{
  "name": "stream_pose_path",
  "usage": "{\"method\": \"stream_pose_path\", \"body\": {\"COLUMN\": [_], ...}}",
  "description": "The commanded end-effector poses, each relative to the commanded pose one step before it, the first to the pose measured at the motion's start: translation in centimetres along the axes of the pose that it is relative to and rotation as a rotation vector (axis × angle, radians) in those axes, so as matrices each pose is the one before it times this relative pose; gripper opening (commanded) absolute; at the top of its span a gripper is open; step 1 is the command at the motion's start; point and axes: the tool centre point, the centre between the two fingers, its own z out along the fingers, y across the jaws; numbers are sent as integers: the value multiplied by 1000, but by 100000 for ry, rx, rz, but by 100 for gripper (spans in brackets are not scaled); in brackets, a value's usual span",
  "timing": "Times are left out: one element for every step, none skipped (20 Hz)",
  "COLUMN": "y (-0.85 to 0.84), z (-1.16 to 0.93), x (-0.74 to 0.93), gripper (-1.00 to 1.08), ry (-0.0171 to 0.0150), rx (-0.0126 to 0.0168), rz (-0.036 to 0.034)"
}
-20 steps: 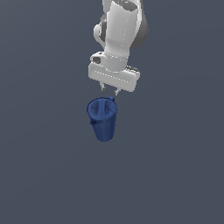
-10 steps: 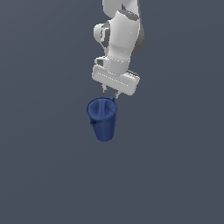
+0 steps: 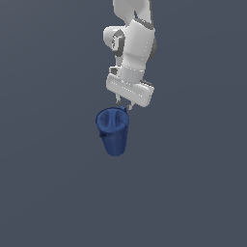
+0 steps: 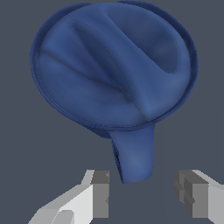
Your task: Pick up the object and move it to a goal position.
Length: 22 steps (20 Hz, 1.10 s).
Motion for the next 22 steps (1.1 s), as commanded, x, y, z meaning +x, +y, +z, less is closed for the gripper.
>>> {"method": "stream_pose_path", "body": {"y": [-51, -13, -10, -8, -10, -4, -7, 0, -6, 1, -17, 20, -1, -3, -4, -6, 14, 11, -9, 7, -9, 13], "z": [206, 65, 56, 49, 43, 34, 30, 20, 18, 8, 11, -20, 30, 89, 148, 207, 259, 318, 377, 403, 350, 283], "x": [-370, -123, -111, -99, -88, -73, -63, -46, -37, -19, -17, 44, -2, -6, -10, -14, -5, -12, -30, -19, -24, 2], "gripper": [28, 28, 28, 28, 28, 28, 28, 28, 28, 28, 28, 28, 28, 28, 28, 28, 28, 28, 28, 28, 28, 28], "ry": [776, 217, 189, 163, 136, 115, 90, 72, 47, 31, 0, -71, 0, 0, 0, 0, -25, -30, 0, -33, 0, -19], "rx": [621, 198, 183, 166, 144, 127, 102, 85, 56, 37, 0, -78, 0, 0, 0, 0, 51, 52, 0, 52, 0, 48], "rz": [2208, 669, 600, 529, 452, 390, 310, 253, 167, 110, 0, -203, 0, 0, 0, 0, 39, 34, 0, 31, 0, 46]}}
